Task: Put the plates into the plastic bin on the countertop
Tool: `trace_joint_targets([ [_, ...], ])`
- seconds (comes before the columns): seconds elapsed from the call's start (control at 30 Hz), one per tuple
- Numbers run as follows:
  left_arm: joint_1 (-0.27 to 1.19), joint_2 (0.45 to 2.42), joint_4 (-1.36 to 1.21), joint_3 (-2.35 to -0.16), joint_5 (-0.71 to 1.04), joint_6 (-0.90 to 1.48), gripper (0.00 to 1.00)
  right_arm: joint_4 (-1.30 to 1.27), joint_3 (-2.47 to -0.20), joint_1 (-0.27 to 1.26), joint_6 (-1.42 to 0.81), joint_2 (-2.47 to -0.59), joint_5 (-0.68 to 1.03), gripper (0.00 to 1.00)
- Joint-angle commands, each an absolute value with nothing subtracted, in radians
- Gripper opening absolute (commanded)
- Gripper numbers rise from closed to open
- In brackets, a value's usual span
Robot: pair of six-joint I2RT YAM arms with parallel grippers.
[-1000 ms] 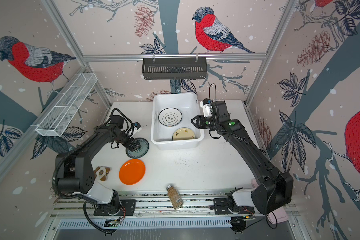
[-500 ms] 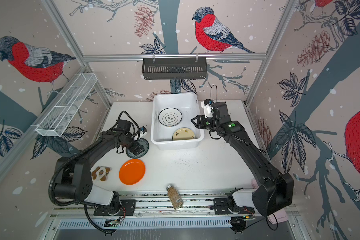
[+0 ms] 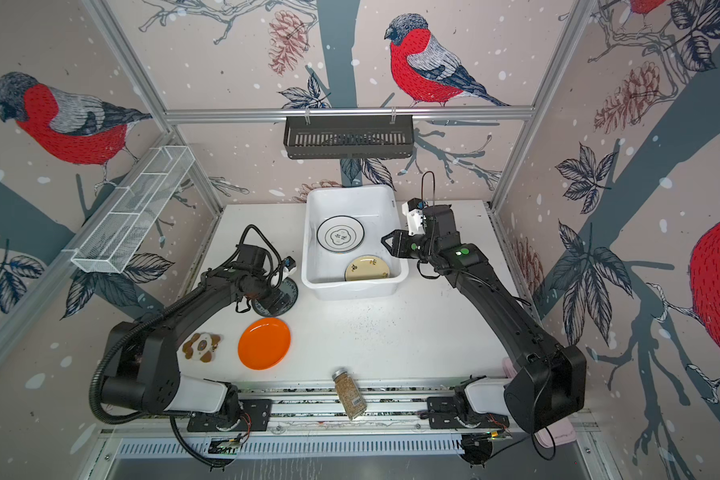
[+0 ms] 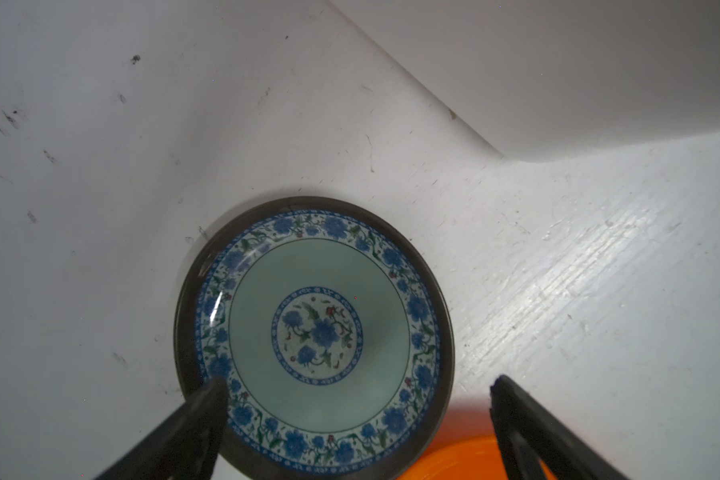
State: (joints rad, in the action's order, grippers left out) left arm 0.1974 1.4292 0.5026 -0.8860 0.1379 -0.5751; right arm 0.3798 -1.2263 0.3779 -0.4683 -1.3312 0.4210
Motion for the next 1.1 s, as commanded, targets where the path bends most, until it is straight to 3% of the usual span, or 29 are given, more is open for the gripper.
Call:
trace_joint_targets([
  [0.0,0.206,1.415,0.468,-0.865,0.113,-0.578,0.98,0.341,-1.224,0.378,-0.468,-1.33,0.439,0.42],
  [0.47,0.23,1.408,0.455,-0.846,0.078,-0.583,0.98,0.473,-1.269,0.39,-0.401,-1.357,0.373,0.41],
  [1.07,0.246,1.409,0.412,-0.772,0.046,-0.584,0.97,0.448,-1.27,0.394,-0.406,-1.378,0.387,0.41],
])
